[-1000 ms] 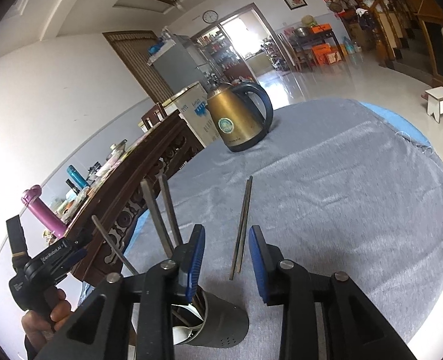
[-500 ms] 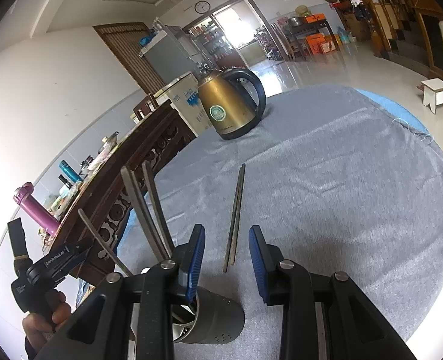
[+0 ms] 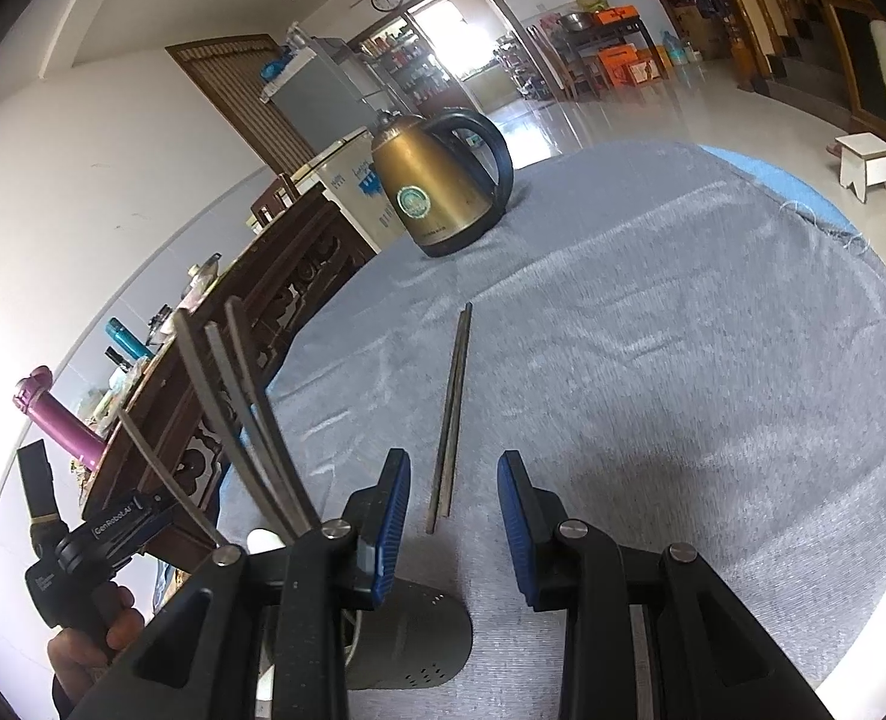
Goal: Organize utensils
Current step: 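Move the left tool to the last two chopsticks and separate them on the cloth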
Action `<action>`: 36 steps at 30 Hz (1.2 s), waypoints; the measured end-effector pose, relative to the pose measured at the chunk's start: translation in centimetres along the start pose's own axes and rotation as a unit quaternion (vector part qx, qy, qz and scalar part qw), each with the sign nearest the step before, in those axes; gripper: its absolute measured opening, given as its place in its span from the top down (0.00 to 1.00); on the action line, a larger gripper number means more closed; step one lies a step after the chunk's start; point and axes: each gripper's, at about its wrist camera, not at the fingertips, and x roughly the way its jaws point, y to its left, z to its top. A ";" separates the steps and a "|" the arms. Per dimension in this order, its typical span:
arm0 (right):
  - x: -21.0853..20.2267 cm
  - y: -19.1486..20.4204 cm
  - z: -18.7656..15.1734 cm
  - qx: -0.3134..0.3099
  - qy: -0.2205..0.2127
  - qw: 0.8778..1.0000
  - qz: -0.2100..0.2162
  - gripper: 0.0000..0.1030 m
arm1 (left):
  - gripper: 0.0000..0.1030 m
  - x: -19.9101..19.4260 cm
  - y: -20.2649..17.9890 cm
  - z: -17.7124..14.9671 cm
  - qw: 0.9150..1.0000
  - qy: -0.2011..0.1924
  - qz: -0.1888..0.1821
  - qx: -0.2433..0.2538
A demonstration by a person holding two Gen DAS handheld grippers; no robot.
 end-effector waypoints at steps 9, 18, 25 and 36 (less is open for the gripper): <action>1.9 -1.4 -0.3 0.016 0.021 1.000 -0.007 0.68 | 0.43 2.7 -0.7 -0.6 0.999 0.032 0.007 0.013; 3.9 -3.3 -0.2 0.034 0.041 0.998 -0.015 0.68 | 0.43 8.3 -2.6 -0.6 0.996 0.081 -0.008 0.039; 5.8 -5.2 0.0 0.050 0.059 0.997 -0.025 0.68 | 0.43 13.8 -6.5 0.3 0.987 0.118 -0.077 0.081; 7.5 -6.4 0.6 0.058 0.073 0.995 -0.035 0.68 | 0.42 16.9 -13.9 -0.9 0.946 0.173 -0.183 0.202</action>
